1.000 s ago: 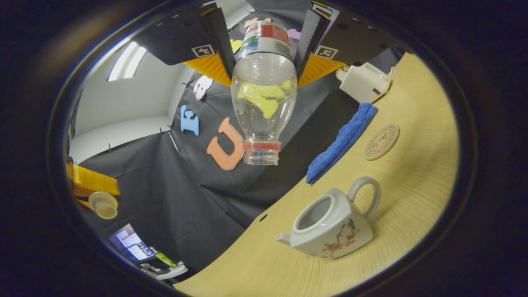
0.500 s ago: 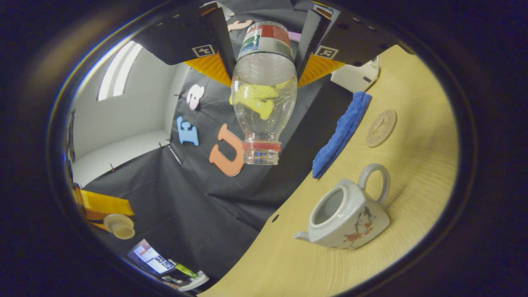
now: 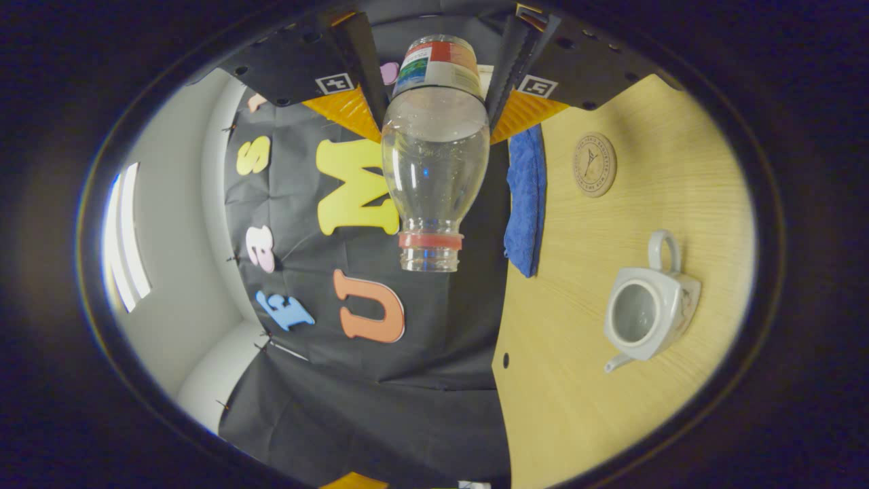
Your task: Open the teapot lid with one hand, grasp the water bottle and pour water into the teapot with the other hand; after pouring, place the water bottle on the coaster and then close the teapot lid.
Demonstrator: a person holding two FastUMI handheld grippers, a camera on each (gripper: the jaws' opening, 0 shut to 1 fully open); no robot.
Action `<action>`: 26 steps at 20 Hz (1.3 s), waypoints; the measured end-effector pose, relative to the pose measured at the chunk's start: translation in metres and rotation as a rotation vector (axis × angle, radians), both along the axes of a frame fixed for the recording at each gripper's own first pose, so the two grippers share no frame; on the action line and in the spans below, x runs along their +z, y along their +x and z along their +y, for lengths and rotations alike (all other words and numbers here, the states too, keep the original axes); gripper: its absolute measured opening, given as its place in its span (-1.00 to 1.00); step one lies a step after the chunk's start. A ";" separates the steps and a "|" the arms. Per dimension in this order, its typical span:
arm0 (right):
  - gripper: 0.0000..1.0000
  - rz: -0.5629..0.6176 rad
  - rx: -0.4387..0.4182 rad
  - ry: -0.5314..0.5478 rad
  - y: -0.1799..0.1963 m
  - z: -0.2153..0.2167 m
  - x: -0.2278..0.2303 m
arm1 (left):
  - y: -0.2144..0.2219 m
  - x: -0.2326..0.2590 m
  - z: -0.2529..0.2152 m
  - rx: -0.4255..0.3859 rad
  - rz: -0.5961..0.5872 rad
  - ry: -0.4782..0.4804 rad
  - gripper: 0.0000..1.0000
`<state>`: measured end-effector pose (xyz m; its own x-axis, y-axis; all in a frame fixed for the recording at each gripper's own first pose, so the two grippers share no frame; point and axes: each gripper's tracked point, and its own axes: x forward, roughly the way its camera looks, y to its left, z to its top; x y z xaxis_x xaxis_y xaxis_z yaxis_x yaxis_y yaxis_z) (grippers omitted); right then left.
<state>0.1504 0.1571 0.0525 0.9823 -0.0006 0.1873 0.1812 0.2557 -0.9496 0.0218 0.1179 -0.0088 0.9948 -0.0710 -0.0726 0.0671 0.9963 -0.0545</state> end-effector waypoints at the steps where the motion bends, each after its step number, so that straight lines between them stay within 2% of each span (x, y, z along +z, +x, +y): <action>1: 0.49 0.015 0.003 0.071 0.005 -0.005 0.004 | 0.000 0.000 0.001 0.005 -0.003 0.010 -0.89; 5: 0.49 0.081 0.035 0.366 0.022 -0.011 0.002 | 0.002 -0.004 0.004 0.017 0.007 0.018 -0.89; 6: 0.43 0.097 0.051 0.433 0.024 -0.009 0.001 | 0.002 -0.006 0.006 0.023 0.013 0.021 -0.89; 7: 0.49 0.124 0.077 0.507 0.026 -0.005 -0.003 | 0.002 -0.007 0.007 0.028 0.016 0.025 -0.89; 9: 0.44 0.164 0.132 0.660 0.030 0.003 -0.009 | 0.003 -0.007 0.007 0.032 0.019 0.036 -0.88; 11: 0.49 0.198 0.185 0.798 0.035 0.008 -0.013 | 0.003 -0.007 0.009 0.040 0.017 0.044 -0.89; 12: 0.43 0.210 0.205 0.855 0.039 0.010 -0.016 | 0.004 -0.008 0.011 0.045 0.017 0.049 -0.89; 14: 0.48 0.213 0.238 0.930 0.045 0.014 -0.020 | 0.003 -0.008 0.017 0.065 0.015 0.059 -0.95; 15: 0.48 0.214 0.258 0.961 0.048 0.016 -0.021 | 0.003 -0.007 0.018 0.074 0.012 0.059 -0.88; 18: 0.43 0.229 0.306 1.081 0.059 0.024 -0.027 | 0.006 -0.008 0.019 0.074 0.011 0.046 -0.89; 23: 0.48 0.320 0.315 1.272 0.087 0.026 -0.041 | 0.006 -0.005 0.017 0.067 0.001 0.012 -0.89; 26: 0.46 0.331 0.301 1.321 0.101 0.022 -0.051 | 0.007 -0.003 0.017 0.067 -0.005 -0.002 -0.89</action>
